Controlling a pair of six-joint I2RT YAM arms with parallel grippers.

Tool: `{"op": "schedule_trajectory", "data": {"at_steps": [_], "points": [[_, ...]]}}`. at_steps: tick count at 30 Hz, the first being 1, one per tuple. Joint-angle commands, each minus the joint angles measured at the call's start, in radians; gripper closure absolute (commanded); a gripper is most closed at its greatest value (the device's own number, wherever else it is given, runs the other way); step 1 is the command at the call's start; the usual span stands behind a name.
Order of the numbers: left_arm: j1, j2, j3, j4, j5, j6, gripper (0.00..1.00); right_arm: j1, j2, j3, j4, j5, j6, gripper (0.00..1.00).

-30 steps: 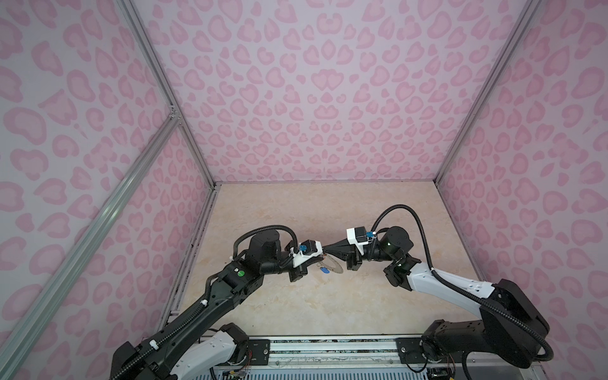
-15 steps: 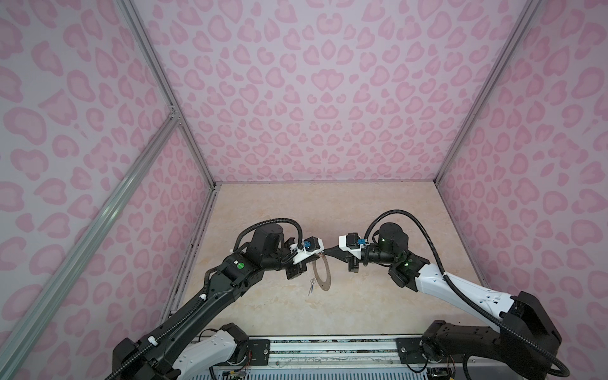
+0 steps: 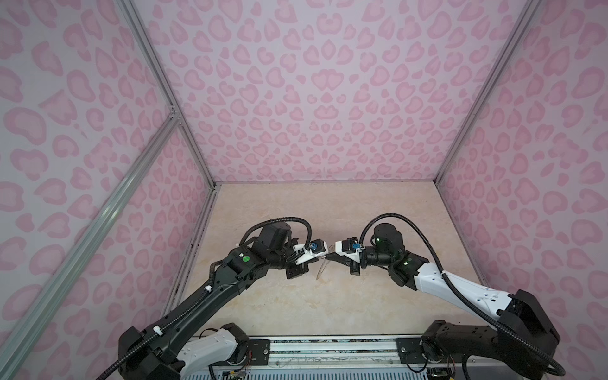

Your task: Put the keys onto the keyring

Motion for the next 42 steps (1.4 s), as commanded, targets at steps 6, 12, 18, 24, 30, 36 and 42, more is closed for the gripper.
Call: {"op": "schedule_trajectory", "data": {"at_steps": [6, 12, 18, 24, 30, 36, 42], "points": [[-0.048, 0.128, 0.079, 0.113, -0.045, -0.085, 0.97, -0.166, -0.076, -0.119, 0.067, 0.166, 0.119, 0.72], [-0.122, 0.298, 0.159, 0.294, -0.044, -0.211, 0.97, -0.346, -0.187, -0.153, -0.040, 0.403, 0.145, 0.68], [-0.119, 0.447, 0.152, 0.476, -0.055, -0.299, 0.97, -0.408, -0.229, -0.150, -0.180, 0.509, 0.082, 0.67], [-0.045, 0.575, 0.119, 0.508, -0.092, -0.257, 0.97, -0.407, -0.216, -0.187, -0.169, 0.527, 0.090, 0.67], [0.003, 0.590, 0.047, 0.476, -0.160, -0.171, 0.97, -0.407, -0.204, -0.233, -0.145, 0.542, 0.075, 0.66], [0.023, 0.579, 0.002, 0.434, -0.263, -0.148, 0.97, -0.409, -0.125, -0.274, -0.022, 0.580, 0.120, 0.66], [0.045, 0.591, 0.027, 0.279, -0.365, -0.107, 0.96, -0.409, -0.016, -0.279, 0.084, 0.602, 0.178, 0.65]]}}
